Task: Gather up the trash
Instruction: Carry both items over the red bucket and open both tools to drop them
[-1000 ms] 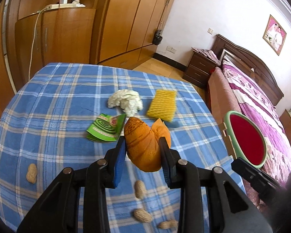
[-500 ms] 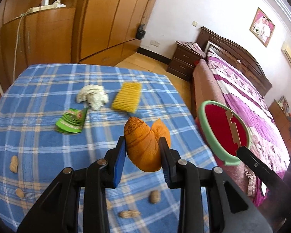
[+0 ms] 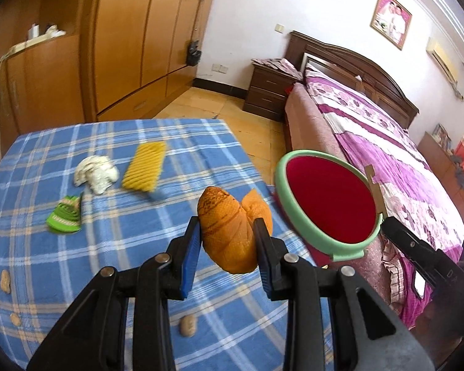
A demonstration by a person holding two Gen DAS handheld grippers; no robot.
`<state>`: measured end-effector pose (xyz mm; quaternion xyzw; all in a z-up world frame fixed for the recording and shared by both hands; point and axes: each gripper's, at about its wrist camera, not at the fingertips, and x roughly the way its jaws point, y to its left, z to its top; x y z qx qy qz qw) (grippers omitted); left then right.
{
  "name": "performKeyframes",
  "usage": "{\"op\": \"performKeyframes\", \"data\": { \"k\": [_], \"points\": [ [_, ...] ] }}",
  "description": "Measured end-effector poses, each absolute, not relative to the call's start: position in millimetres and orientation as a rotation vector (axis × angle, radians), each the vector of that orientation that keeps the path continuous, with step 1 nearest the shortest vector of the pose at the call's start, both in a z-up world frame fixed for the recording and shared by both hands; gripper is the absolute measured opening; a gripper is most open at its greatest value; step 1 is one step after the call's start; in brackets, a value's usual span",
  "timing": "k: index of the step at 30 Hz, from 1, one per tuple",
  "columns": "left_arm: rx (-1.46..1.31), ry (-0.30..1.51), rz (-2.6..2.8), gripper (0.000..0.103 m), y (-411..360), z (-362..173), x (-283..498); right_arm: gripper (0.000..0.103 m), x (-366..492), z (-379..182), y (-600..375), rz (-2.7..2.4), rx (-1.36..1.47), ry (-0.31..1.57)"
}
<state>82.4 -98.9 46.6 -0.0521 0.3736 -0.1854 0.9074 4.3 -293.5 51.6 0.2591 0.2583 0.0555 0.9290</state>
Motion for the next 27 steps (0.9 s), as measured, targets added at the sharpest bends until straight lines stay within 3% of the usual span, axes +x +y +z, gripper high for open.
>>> {"op": "performKeyframes", "data": {
  "k": [27],
  "points": [
    [0.014,0.845,-0.542,0.034,-233.7,22.7,144.4,0.010,19.8,21.4,-386.0,-0.096,0.603,0.564]
  ]
}}
